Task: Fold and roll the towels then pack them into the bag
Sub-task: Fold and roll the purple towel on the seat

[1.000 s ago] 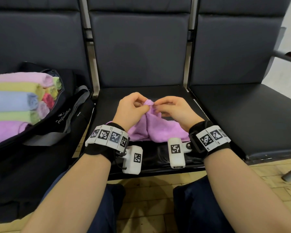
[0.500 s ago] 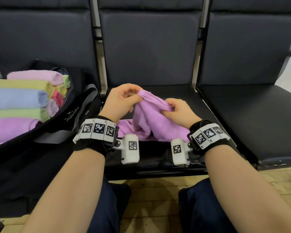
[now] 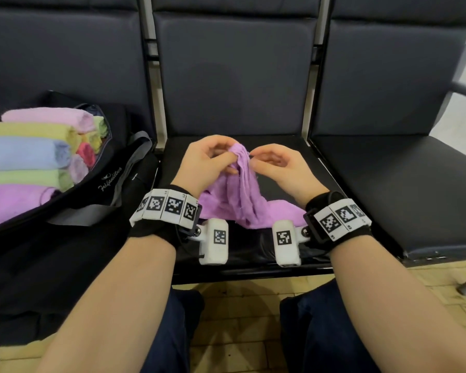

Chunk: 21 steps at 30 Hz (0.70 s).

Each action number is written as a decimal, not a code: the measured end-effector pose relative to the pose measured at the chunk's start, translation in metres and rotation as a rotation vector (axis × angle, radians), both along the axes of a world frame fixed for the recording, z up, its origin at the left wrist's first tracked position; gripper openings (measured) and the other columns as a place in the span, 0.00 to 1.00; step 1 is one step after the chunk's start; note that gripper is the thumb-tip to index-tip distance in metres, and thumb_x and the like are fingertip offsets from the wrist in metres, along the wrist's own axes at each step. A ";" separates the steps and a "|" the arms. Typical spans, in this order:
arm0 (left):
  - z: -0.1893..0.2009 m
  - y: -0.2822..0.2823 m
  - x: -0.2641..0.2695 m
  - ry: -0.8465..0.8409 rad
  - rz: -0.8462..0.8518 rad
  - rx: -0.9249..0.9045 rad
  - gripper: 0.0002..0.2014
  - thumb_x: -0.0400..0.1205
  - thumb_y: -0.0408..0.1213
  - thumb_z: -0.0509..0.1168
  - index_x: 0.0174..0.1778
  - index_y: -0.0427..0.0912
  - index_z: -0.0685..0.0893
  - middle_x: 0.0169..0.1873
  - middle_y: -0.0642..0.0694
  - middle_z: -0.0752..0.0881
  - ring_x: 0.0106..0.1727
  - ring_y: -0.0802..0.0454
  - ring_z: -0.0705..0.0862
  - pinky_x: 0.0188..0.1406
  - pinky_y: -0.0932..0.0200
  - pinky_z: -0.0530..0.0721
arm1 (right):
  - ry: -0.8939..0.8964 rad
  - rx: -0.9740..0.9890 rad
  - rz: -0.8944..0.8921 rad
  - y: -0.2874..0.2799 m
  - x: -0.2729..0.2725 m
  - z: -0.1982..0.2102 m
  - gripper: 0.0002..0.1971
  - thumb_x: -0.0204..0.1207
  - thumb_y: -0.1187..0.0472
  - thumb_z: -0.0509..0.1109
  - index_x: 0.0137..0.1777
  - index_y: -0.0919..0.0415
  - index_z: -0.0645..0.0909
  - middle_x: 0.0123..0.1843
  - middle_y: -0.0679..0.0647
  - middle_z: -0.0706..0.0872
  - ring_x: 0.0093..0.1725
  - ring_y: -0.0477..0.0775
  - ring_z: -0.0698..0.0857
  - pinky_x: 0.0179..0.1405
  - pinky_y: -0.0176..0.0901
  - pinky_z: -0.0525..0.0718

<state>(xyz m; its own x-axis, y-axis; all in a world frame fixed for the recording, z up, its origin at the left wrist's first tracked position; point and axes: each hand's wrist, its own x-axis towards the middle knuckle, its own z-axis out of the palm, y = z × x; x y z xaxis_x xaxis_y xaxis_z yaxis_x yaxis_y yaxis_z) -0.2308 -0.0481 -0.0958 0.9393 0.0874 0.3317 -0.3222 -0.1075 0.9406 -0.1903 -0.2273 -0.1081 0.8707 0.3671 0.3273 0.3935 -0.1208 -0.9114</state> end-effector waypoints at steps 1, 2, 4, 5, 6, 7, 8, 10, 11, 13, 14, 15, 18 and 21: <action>0.001 -0.001 0.000 0.014 -0.014 -0.013 0.10 0.77 0.19 0.66 0.45 0.39 0.86 0.43 0.43 0.90 0.42 0.53 0.88 0.39 0.61 0.88 | -0.018 -0.009 0.009 -0.001 -0.002 0.000 0.07 0.74 0.67 0.76 0.49 0.56 0.86 0.46 0.50 0.89 0.48 0.45 0.87 0.54 0.36 0.83; 0.002 -0.002 -0.001 0.029 -0.020 -0.032 0.10 0.77 0.19 0.66 0.45 0.38 0.86 0.43 0.43 0.90 0.42 0.53 0.89 0.38 0.62 0.88 | -0.025 -0.016 0.015 -0.001 -0.003 -0.001 0.07 0.74 0.67 0.76 0.48 0.55 0.86 0.45 0.49 0.89 0.47 0.44 0.87 0.52 0.36 0.84; 0.002 -0.003 -0.002 0.062 -0.018 -0.075 0.10 0.77 0.19 0.65 0.45 0.38 0.86 0.42 0.43 0.90 0.41 0.53 0.89 0.37 0.63 0.88 | -0.055 -0.033 0.001 -0.002 -0.004 -0.002 0.07 0.74 0.66 0.76 0.46 0.53 0.87 0.43 0.47 0.90 0.44 0.43 0.87 0.48 0.34 0.84; 0.002 -0.002 -0.002 0.075 -0.014 -0.083 0.10 0.78 0.19 0.65 0.45 0.37 0.86 0.42 0.43 0.90 0.40 0.53 0.89 0.36 0.63 0.88 | -0.088 -0.051 -0.023 -0.002 -0.003 -0.002 0.07 0.74 0.65 0.76 0.45 0.52 0.87 0.42 0.47 0.90 0.43 0.43 0.87 0.47 0.35 0.84; 0.003 -0.003 -0.002 0.084 -0.010 -0.079 0.10 0.78 0.19 0.65 0.46 0.37 0.86 0.42 0.42 0.90 0.39 0.53 0.89 0.36 0.63 0.88 | -0.123 -0.074 -0.052 -0.002 -0.003 -0.002 0.06 0.74 0.64 0.76 0.46 0.52 0.88 0.43 0.47 0.90 0.44 0.44 0.87 0.47 0.36 0.85; 0.003 -0.003 -0.002 0.090 -0.008 -0.071 0.09 0.78 0.19 0.65 0.47 0.36 0.86 0.43 0.42 0.89 0.39 0.53 0.89 0.36 0.63 0.88 | -0.154 -0.102 -0.077 -0.002 -0.003 -0.002 0.05 0.75 0.63 0.76 0.47 0.53 0.88 0.43 0.47 0.90 0.44 0.44 0.87 0.48 0.37 0.85; 0.003 -0.004 -0.003 0.093 -0.009 -0.067 0.09 0.78 0.20 0.66 0.48 0.35 0.86 0.43 0.41 0.89 0.39 0.53 0.89 0.36 0.63 0.88 | -0.179 -0.137 -0.098 -0.002 -0.004 -0.002 0.05 0.75 0.62 0.76 0.49 0.54 0.88 0.44 0.46 0.89 0.43 0.43 0.87 0.47 0.36 0.85; 0.004 -0.006 -0.003 0.098 -0.017 -0.071 0.09 0.77 0.19 0.66 0.47 0.35 0.86 0.41 0.42 0.89 0.37 0.54 0.89 0.35 0.63 0.88 | -0.226 -0.219 -0.113 -0.001 -0.005 -0.003 0.08 0.74 0.60 0.76 0.52 0.56 0.88 0.42 0.42 0.88 0.40 0.36 0.84 0.43 0.29 0.81; 0.003 -0.007 -0.003 0.100 -0.021 -0.068 0.09 0.77 0.19 0.66 0.46 0.36 0.86 0.41 0.42 0.89 0.37 0.54 0.89 0.36 0.62 0.89 | -0.247 -0.254 -0.114 -0.001 -0.005 -0.003 0.09 0.74 0.59 0.77 0.53 0.57 0.88 0.42 0.40 0.87 0.39 0.34 0.83 0.41 0.27 0.79; 0.004 -0.008 -0.004 0.107 -0.026 -0.058 0.10 0.77 0.19 0.66 0.45 0.37 0.86 0.40 0.43 0.89 0.36 0.54 0.89 0.36 0.62 0.89 | -0.286 -0.299 -0.122 0.001 -0.005 -0.003 0.10 0.73 0.58 0.77 0.54 0.57 0.88 0.42 0.41 0.86 0.38 0.34 0.82 0.40 0.26 0.77; 0.004 -0.008 -0.004 0.110 -0.024 -0.056 0.10 0.77 0.19 0.66 0.45 0.38 0.86 0.39 0.43 0.89 0.35 0.54 0.89 0.36 0.63 0.89 | -0.302 -0.317 -0.130 0.001 -0.005 -0.003 0.11 0.73 0.58 0.77 0.55 0.56 0.88 0.43 0.42 0.86 0.39 0.36 0.82 0.41 0.27 0.77; 0.004 -0.008 -0.004 0.112 -0.020 -0.056 0.10 0.77 0.19 0.66 0.45 0.38 0.85 0.39 0.43 0.89 0.35 0.55 0.89 0.35 0.63 0.89 | -0.316 -0.339 -0.140 0.001 -0.005 -0.002 0.11 0.74 0.57 0.76 0.55 0.56 0.88 0.44 0.45 0.87 0.41 0.39 0.83 0.43 0.30 0.78; 0.004 -0.007 -0.004 0.116 -0.015 -0.052 0.10 0.78 0.19 0.66 0.45 0.38 0.85 0.40 0.44 0.89 0.36 0.56 0.89 0.35 0.64 0.88 | -0.332 -0.442 -0.189 0.003 -0.007 0.000 0.07 0.74 0.60 0.71 0.50 0.58 0.88 0.42 0.50 0.88 0.41 0.50 0.84 0.43 0.43 0.81; 0.005 -0.007 -0.006 0.122 -0.014 -0.043 0.10 0.78 0.20 0.66 0.44 0.40 0.85 0.40 0.45 0.89 0.36 0.56 0.89 0.35 0.64 0.88 | -0.286 -0.578 -0.244 0.003 -0.006 0.002 0.05 0.73 0.62 0.66 0.39 0.58 0.84 0.32 0.48 0.81 0.35 0.52 0.80 0.36 0.43 0.77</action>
